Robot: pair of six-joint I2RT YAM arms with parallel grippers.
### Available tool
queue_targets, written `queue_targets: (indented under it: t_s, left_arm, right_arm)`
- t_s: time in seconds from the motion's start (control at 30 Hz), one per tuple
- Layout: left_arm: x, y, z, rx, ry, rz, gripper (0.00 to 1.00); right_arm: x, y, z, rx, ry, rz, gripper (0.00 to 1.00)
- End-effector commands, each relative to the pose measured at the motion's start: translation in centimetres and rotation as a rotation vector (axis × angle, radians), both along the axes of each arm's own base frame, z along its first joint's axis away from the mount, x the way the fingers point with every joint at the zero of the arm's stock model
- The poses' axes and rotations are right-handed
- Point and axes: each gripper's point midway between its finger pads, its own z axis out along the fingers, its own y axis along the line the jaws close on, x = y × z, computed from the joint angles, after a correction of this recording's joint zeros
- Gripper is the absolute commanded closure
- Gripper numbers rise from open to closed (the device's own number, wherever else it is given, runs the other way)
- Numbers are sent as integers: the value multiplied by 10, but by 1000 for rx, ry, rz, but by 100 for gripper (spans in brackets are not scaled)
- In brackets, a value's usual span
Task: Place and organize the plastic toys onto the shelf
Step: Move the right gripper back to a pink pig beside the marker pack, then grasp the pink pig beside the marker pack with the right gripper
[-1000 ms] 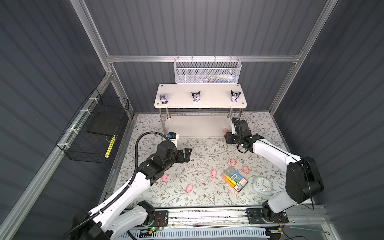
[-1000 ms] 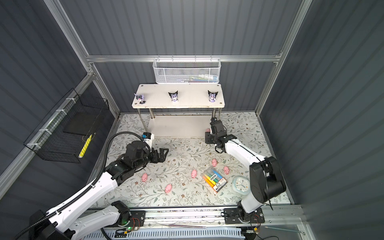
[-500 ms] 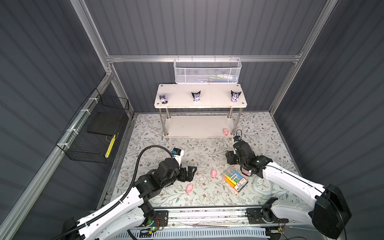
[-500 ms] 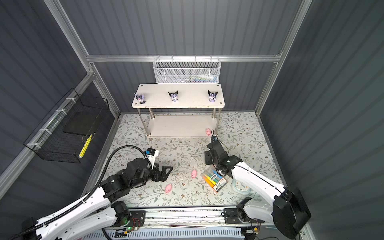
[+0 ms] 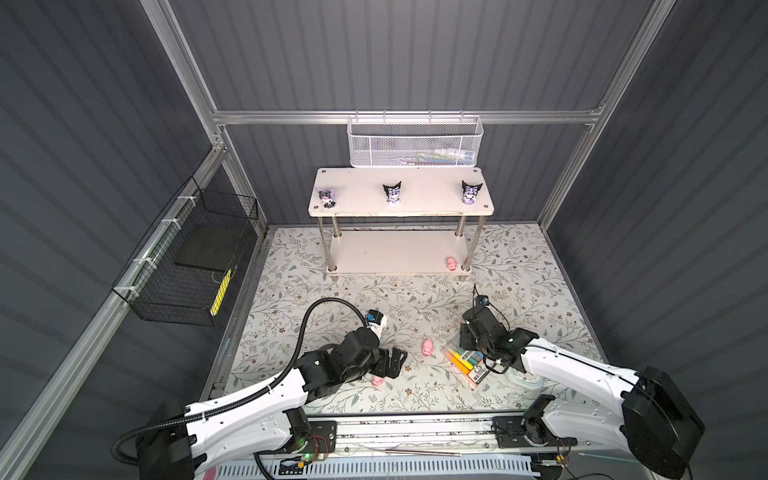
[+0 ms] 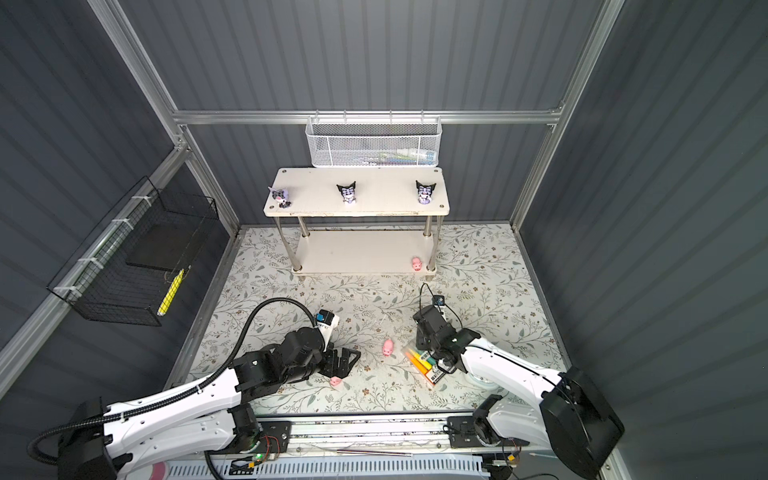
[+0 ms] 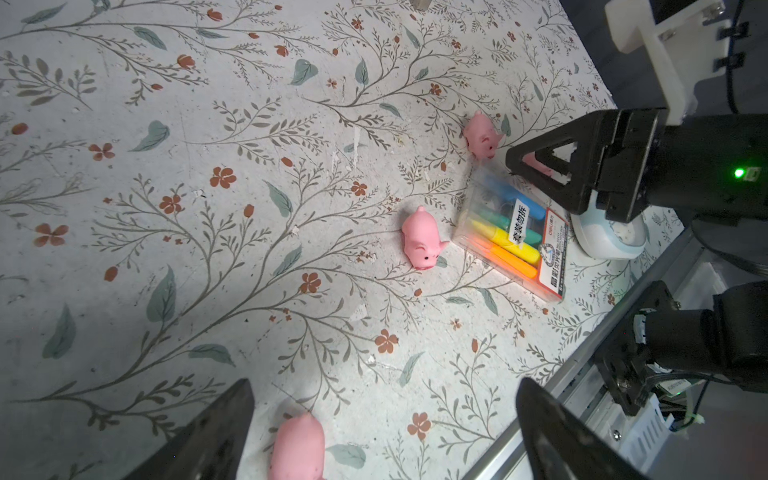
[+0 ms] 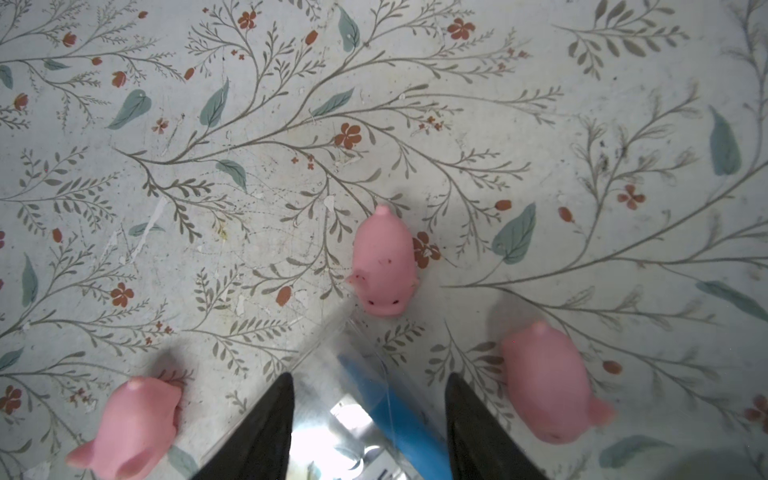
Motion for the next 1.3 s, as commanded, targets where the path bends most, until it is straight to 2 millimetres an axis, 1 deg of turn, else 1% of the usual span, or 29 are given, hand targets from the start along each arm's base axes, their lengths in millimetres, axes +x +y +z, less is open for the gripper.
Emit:
queue_targets:
  t_s: [0.0, 0.17, 0.37, 0.67, 0.8, 0.93, 1.03, 1.27]
  left_arm:
    - [10, -11, 17, -28, -55, 3, 1]
    - [18, -17, 17, 16, -77, -5, 1]
    - [26, -23, 19, 55, -106, -20, 0]
    - [32, -28, 13, 91, -112, -19, 0]
    - [33, -26, 14, 95, -119, -15, 0]
    - [33, -24, 16, 101, -125, -10, 0]
    - [34, -21, 16, 106, -131, -4, 0]
    - [35, -18, 15, 117, -138, 7, 0]
  right_arm:
    - [12, 1, -3, 7, -12, -27, 43]
    - [22, -4, -16, 6, 23, -61, 45]
    - [27, -1, -27, 17, 42, -49, 47]
    - [36, -2, -32, 4, 55, -41, 51]
    - [39, -4, -34, 6, 66, -47, 53]
    - [41, -7, -39, 3, 82, -57, 58]
    - [42, -6, -40, 3, 83, -53, 63]
    - [47, -4, -35, -6, 71, -38, 73]
